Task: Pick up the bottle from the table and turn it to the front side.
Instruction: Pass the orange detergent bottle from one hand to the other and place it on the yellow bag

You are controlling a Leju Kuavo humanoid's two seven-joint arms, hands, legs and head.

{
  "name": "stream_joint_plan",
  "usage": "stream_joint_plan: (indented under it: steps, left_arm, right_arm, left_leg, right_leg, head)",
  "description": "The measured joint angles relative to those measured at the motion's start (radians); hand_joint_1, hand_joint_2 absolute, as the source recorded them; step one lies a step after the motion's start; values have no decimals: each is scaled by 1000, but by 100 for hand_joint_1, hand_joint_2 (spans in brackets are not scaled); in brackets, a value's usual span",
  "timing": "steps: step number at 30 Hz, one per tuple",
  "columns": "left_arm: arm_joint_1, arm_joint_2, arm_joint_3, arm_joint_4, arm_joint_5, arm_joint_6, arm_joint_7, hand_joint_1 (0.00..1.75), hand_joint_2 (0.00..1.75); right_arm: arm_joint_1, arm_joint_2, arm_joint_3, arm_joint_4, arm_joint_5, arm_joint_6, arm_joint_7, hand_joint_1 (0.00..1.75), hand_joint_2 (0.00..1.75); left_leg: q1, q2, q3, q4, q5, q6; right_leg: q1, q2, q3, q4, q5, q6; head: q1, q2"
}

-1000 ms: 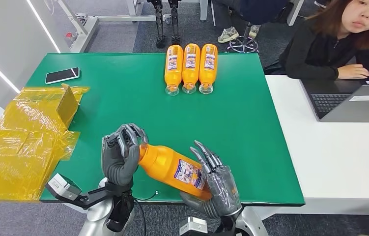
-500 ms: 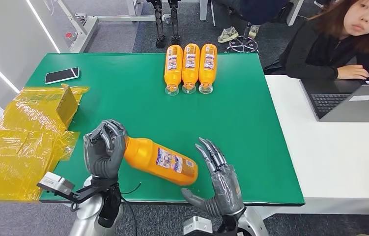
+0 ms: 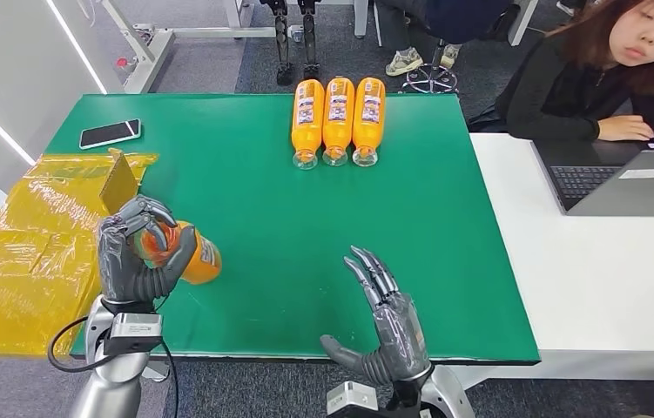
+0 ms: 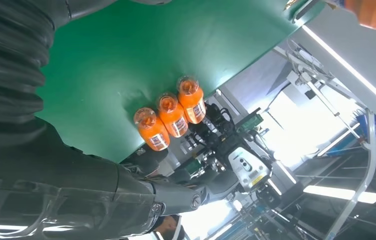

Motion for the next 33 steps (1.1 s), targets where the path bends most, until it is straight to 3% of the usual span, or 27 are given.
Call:
stream_joint_plan:
  steps: [8,13,18,26,28,30,32,33]
  left_arm:
    - [-28,106,0,-46,-312,72,160,175,175]
    - [-70,179,-19,3,-529,91,273,175,175]
    - [-137,207,-53,180,-662,91,367,175,175]
    - [-283,208,-77,613,-798,149,466,175,175]
    - [-317,210,-82,693,-821,132,478,129,175]
    - [-344,211,-87,760,-844,108,495,42,175]
    - [-365,211,-98,812,-864,84,515,0,175]
    - [-374,211,-105,834,-872,74,524,0,175]
  right_arm:
    - [-2,-3,0,5,-24,11,1,0,175]
    - [-2,-13,0,18,-54,1,-13,0,175]
    - [-2,-24,-1,24,-76,-8,-15,0,175]
    - [-1,-49,-1,22,-102,-10,-7,0,175]
    - [-1,-56,-2,23,-111,-13,-6,0,175]
    - [-1,-62,-2,23,-119,-21,-7,0,175]
    - [-1,-66,-2,24,-126,-31,-12,0,175]
    - [-1,-68,-2,26,-130,-36,-15,0,175]
  left_leg:
    - [0,0,1,0,0,0]
    - [0,0,1,0,0,-1]
    - [0,0,1,0,1,-1]
    - [0,2,1,0,1,-1]
    - [0,2,1,0,1,-1]
    - [0,2,1,0,1,-1]
    - [0,2,1,0,1,-1]
    - [0,2,1,0,1,-1]
  right_leg:
    - [0,0,0,0,0,0]
    - [0,0,0,0,0,0]
    - [0,0,0,0,0,-1]
    - [0,3,-1,0,1,-1]
    - [0,3,-1,0,1,-1]
    - [0,3,-1,0,1,-1]
    - [0,3,-1,0,1,-1]
    - [0,3,-1,0,1,-1]
  head:
    - [0,0]
    - [0,0]
    - [0,0]
    - [0,0]
    - [0,0]
    - [0,0]
    - [0,0]
    - [0,0]
